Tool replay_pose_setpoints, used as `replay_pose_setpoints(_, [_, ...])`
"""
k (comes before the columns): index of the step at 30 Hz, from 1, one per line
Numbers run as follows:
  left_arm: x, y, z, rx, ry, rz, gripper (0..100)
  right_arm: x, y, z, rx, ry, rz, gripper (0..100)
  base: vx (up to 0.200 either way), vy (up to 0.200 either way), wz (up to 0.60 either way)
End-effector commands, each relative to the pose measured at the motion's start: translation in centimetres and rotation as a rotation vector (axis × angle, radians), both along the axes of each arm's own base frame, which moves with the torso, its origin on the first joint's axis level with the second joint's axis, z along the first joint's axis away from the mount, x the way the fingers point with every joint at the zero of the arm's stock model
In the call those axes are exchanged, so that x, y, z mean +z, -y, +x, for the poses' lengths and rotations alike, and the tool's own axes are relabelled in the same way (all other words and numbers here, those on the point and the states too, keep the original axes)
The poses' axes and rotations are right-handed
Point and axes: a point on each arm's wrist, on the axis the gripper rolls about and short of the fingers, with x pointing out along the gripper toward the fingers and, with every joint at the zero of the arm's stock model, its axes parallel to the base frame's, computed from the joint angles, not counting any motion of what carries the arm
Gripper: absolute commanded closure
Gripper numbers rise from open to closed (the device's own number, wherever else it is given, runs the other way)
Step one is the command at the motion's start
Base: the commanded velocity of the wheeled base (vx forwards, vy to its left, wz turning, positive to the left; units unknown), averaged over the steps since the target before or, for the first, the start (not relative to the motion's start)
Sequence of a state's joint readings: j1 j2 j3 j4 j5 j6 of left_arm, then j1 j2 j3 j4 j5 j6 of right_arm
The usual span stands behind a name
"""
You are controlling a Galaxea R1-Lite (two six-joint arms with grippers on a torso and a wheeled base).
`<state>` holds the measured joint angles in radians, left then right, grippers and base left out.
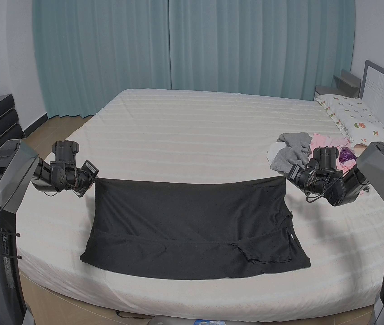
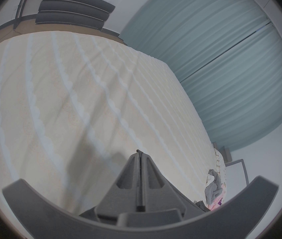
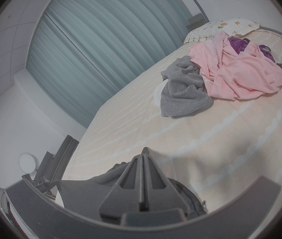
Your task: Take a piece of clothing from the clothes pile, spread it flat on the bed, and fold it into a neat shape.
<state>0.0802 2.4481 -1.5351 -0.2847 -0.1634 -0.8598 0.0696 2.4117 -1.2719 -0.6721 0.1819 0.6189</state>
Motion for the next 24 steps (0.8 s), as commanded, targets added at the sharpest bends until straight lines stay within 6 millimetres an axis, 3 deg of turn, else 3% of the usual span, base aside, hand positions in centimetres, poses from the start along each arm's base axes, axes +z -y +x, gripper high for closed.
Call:
replay_pose_setpoints(1, [0.3, 0.0, 0.4, 0.0, 0.018, -0.001, 100, -0.4, -0.3, 0.2, 0.003, 0.007, 0.014, 100, 0.0, 0.0, 0.0])
replay_pose_setpoints(8, [-0.4, -0.1, 0.7, 0.003, 0.01, -0.003, 100, -1.5, -0.2, 0.5, -0.002, -0.013, 0.012, 100, 0.0, 0.0, 0.0])
replay_pose_setpoints(12, [-0.7, -0.1, 0.4, 0.002, -0.008, -0.003, 100, -1.1, -0.1, 0.0, 0.0, -0.02, 0.012, 100, 0.0, 0.0, 0.0])
replay_pose_setpoints(24, [0.7, 0.0, -3.3, -0.027, -0.061, 0.031, 100, 0.3, 0.9, -4.3, 0.049, -0.085, 0.045, 100, 0.0, 0.0, 0.0])
